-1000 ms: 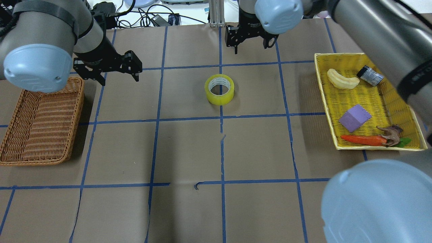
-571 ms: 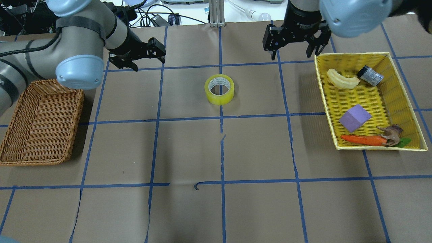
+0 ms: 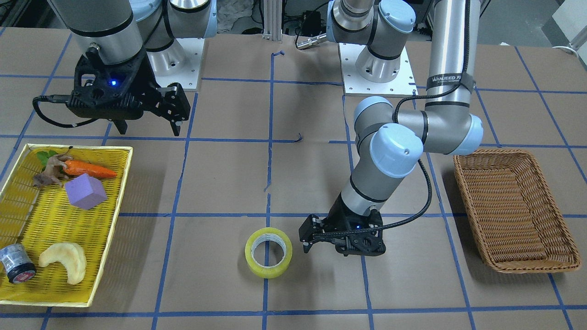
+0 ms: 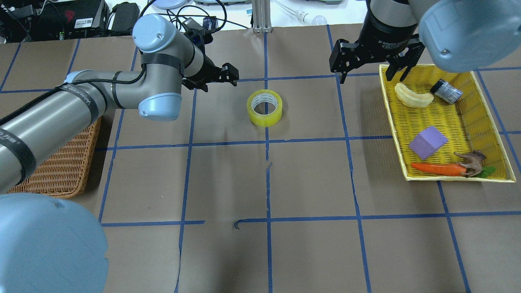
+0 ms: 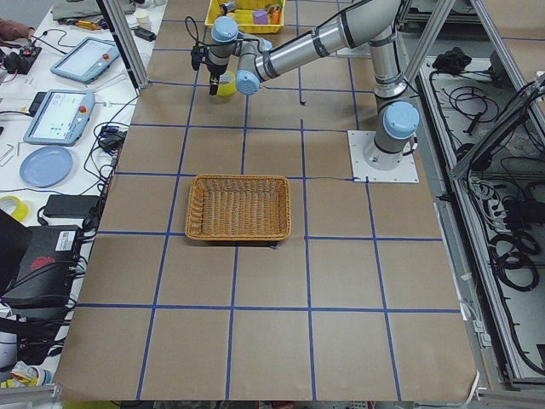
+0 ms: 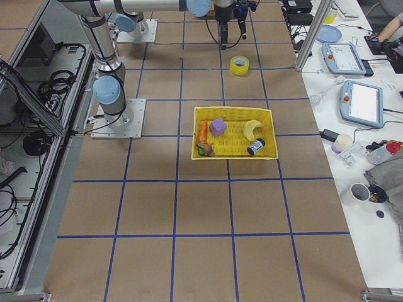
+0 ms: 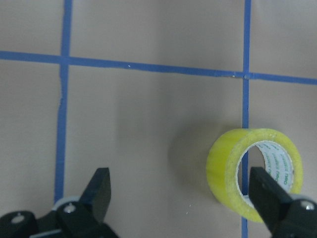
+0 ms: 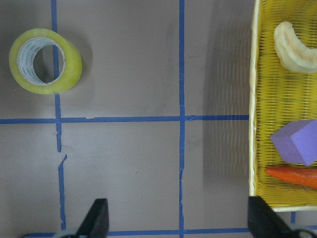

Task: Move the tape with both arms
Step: 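Lower the left gripper onto the tape roll rim and grasp it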

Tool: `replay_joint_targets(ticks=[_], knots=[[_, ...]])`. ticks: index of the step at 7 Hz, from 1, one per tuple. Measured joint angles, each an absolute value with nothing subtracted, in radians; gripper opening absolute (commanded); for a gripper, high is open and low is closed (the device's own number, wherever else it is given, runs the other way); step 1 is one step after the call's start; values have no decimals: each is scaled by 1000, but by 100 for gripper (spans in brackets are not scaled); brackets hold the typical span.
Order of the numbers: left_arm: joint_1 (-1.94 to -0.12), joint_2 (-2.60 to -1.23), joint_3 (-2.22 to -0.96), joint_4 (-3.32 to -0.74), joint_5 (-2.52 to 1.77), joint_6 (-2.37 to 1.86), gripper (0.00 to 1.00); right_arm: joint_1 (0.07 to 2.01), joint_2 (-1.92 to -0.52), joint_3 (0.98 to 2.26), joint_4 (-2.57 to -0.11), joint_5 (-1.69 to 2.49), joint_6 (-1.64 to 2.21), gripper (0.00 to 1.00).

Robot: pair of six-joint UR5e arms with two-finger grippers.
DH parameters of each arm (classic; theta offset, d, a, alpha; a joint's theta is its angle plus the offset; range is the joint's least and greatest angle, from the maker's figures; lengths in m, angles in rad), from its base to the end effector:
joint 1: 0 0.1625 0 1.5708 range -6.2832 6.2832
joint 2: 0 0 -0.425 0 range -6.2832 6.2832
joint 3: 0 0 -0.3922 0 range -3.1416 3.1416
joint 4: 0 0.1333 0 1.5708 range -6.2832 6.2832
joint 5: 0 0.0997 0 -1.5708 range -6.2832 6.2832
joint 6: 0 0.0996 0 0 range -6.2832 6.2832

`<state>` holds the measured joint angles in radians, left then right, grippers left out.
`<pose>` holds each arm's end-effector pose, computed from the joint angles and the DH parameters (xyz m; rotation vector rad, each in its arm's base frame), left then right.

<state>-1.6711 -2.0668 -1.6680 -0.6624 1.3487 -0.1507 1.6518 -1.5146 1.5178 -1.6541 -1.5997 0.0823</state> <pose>-0.2198 -0.6335 0.2556 0.0214 -2.8553 0.4103 0.1723 -0.5111 0.4943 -0.0038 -3.1167 0.1281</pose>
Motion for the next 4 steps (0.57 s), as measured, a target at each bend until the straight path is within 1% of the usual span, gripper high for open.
replay_joint_targets(ticks=[3,4], knots=[[-1743,-2169,-1668,-547,1347,-159,100,1656,-1515,1514,-1653,-1600,84,100],[-1757,-2184,-1670,-536,1345,-162,80,1658,-1514,1514,-1654,-1599,84,100]])
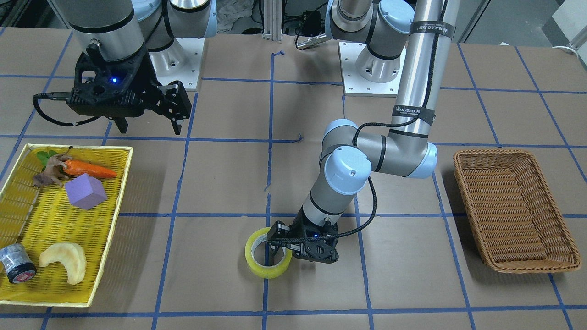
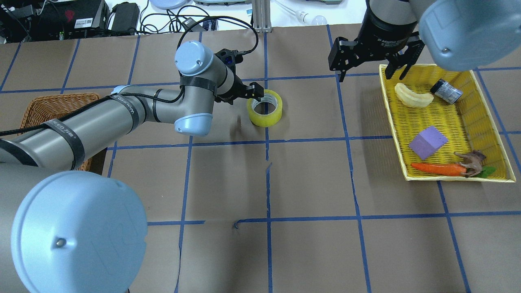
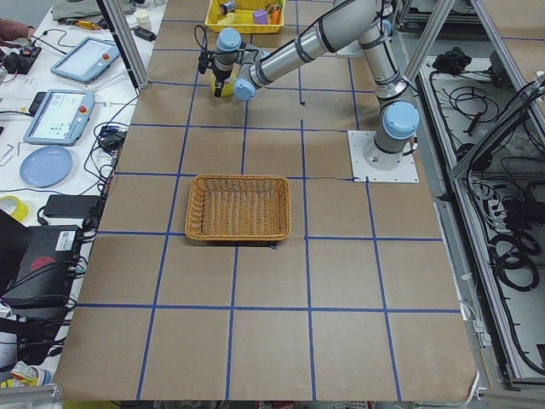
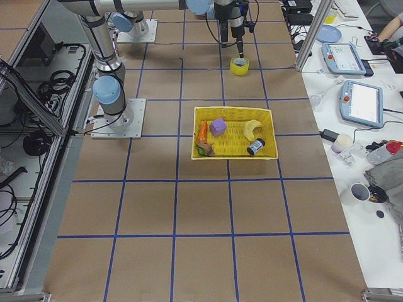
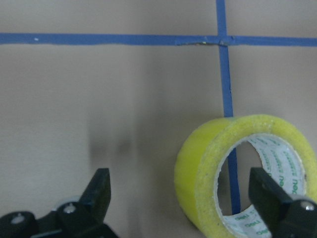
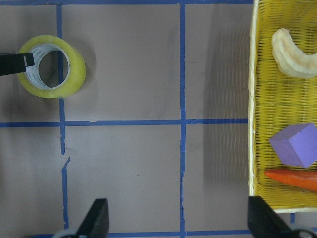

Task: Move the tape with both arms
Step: 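Lower the left gripper onto the tape roll rim and grasp it, then lift the tape roll with the left gripper and carry it over the wicker basket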

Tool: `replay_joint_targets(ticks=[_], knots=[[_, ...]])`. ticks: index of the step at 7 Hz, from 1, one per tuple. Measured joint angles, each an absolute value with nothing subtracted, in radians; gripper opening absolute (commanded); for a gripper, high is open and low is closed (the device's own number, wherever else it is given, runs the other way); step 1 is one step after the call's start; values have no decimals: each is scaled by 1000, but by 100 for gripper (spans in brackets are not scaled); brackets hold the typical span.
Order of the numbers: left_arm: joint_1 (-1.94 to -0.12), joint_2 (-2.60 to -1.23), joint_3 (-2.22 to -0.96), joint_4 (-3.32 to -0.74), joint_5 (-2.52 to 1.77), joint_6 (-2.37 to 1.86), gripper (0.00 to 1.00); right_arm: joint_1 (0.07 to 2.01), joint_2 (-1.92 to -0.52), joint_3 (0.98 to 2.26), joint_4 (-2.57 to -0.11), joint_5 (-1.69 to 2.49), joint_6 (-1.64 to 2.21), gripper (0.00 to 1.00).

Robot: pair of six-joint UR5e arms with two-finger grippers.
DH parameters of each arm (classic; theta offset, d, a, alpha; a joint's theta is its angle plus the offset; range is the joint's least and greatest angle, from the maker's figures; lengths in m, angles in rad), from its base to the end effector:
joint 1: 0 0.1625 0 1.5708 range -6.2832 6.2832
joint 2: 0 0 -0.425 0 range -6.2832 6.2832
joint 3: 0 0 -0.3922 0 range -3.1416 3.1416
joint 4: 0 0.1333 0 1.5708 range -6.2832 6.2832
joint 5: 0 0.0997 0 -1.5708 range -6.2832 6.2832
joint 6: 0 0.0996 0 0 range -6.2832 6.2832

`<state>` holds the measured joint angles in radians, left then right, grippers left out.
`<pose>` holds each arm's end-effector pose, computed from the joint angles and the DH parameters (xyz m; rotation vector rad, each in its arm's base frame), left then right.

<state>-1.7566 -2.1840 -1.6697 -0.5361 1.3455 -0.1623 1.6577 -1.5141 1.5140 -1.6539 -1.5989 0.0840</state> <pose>-0.2761 -0.6266 0.1933 -0.0856 -2.8377 0.3993 0.1755 -0.5106 0.4959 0.0027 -3.1179 0.1330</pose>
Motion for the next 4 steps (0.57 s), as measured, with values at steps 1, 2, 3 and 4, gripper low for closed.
replay_joint_targets(ticks=[1,2,3,4], knots=[[-1763,-2192,-1671,-533,1345,-162,44,1659,-1513,1514,-1655,-1598,84,100],[-1766,-2196,-1671,-532,1345,-158,21,1659,-1513,1514,-1656,-1598,84,100],[-1767,-2200,-1671,-533,1345,-154,0,1660,-1512,1514,-1658,-1598,84,100],[-1767,-2202,-1669,-536,1344,-149,0,1660,-1512,1513,-1659,-1598,84,100]])
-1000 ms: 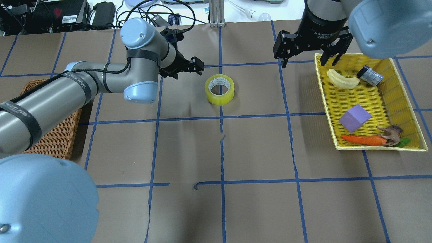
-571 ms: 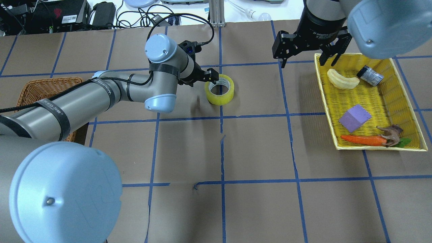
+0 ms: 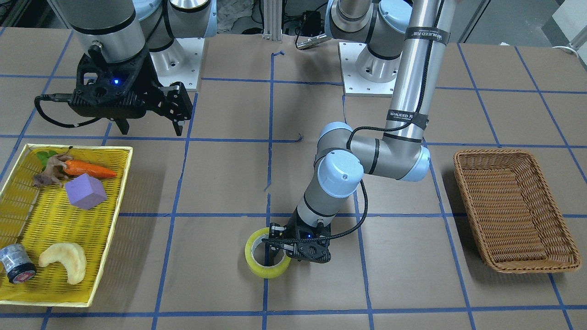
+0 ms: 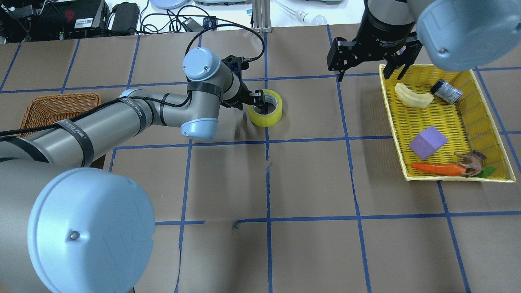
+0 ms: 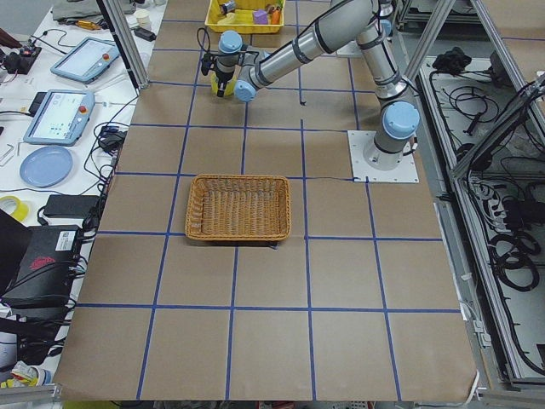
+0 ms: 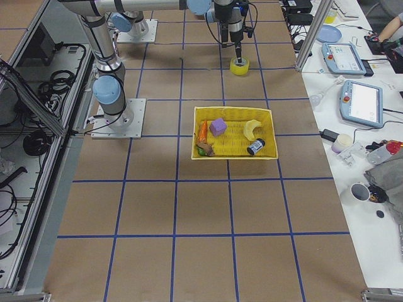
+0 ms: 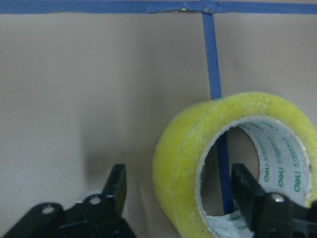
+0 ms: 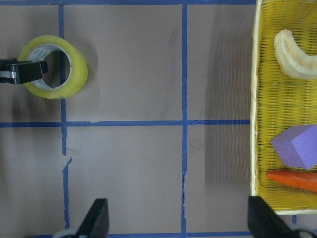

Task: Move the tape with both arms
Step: 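Lift the tape roll with the left gripper and carry it over the wicker basket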

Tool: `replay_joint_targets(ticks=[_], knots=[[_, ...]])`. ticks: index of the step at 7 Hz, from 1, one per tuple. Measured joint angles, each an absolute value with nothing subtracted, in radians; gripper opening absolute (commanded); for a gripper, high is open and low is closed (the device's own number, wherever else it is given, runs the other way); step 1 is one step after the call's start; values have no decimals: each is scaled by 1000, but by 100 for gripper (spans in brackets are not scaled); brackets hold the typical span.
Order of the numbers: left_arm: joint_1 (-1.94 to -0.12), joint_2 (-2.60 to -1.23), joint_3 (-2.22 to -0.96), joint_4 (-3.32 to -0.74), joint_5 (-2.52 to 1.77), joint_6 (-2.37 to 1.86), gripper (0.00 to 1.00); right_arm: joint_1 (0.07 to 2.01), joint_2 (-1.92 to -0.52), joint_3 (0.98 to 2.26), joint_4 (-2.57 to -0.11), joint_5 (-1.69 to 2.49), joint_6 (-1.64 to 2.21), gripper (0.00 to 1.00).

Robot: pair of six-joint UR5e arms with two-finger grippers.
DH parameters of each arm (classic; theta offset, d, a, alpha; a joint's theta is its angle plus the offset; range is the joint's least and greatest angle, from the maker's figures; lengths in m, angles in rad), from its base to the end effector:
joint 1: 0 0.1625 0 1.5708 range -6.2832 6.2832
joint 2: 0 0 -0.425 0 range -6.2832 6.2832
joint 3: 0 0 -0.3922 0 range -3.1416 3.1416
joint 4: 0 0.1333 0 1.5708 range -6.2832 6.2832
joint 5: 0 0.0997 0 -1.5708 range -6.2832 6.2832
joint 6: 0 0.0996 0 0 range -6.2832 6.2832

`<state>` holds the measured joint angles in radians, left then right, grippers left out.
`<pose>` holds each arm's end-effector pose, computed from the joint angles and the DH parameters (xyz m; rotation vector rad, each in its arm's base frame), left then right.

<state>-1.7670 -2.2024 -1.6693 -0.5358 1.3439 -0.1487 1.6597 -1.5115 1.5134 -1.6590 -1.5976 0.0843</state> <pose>-0.2828 -0.6242 0.1813 -0.1173 -2.8415 0.3748 0.1768 -0.5116 0.4954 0.0054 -3.1193 0.1378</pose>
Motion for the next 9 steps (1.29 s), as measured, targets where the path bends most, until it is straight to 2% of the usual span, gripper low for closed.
replay_joint_targets(ticks=[3,5,7,9], knots=[[-1763,-2172,-1625,-608,1347,-141,0,1657,-1511,1511,-1660,-1599,84,100],[-1726,-2109,-1508,-828,1368,-137,0,1658,-1511,1511,-1660,-1599,84,100],[-1598,-2032,-1404,-1059,1422,-31,0,1658,-1511,1511,-1660,-1598,84,100],[-1405,-1964,-1387,-1185,1476,223,0,1658,-1511,1511,-1660,-1598,84,100]])
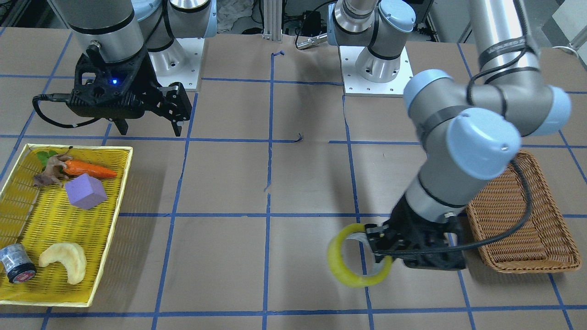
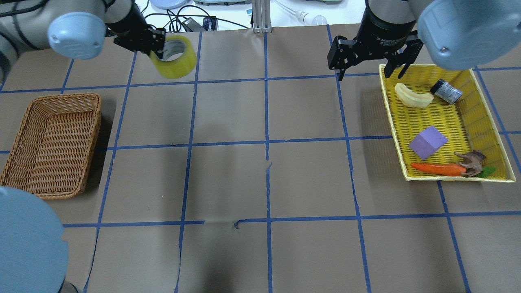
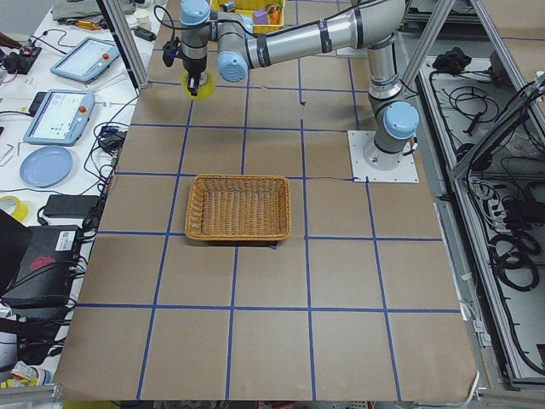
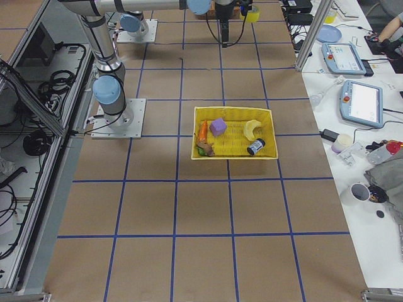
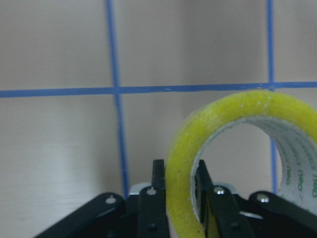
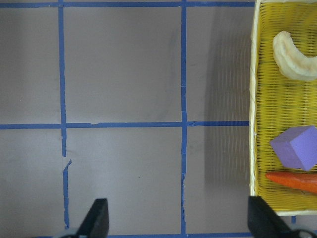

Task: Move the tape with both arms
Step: 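Lift the tape roll with the left gripper and carry it over the wicker basket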

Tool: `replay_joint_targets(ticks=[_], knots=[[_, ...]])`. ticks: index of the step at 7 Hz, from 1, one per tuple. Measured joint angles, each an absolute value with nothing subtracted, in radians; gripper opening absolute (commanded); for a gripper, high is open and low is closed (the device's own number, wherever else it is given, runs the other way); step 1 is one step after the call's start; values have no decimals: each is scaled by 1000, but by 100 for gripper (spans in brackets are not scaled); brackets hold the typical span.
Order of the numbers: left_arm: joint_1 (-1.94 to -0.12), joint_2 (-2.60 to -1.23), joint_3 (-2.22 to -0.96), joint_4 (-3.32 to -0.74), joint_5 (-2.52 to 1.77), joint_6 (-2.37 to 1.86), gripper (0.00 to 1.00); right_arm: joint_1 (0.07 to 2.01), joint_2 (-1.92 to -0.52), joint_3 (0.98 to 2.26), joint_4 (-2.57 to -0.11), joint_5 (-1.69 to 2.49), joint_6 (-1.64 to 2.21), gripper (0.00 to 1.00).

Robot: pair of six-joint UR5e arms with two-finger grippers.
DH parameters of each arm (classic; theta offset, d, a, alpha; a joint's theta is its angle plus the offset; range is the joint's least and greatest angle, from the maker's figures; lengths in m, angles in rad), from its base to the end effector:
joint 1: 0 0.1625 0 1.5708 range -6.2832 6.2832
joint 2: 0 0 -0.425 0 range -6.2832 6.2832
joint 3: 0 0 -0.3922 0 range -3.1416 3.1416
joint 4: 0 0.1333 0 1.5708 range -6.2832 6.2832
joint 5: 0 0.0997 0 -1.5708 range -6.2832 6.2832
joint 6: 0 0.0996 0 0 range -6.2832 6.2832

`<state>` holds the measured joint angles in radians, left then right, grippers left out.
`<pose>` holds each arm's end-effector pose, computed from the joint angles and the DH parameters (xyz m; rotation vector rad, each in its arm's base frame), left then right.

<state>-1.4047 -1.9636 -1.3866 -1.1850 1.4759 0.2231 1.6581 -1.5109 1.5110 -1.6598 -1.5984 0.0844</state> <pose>-0.0313 -0.6765 0.3939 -0.1004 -3.0672 0.2956 0.1759 -0.5124 0.4964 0.0026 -3.1185 0.1419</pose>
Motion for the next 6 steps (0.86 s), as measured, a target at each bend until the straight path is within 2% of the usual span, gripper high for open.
replay_joint_targets(ticks=[3,6], knots=[[-1041,-1933,-1415,-1279,1492,653,0,1658,-1511,1510,-1660,-1598,84,100],[-848,-1957,-1571,-1208,1493,815,0,1660,-1511,1510,-1660,-1598,84,100]])
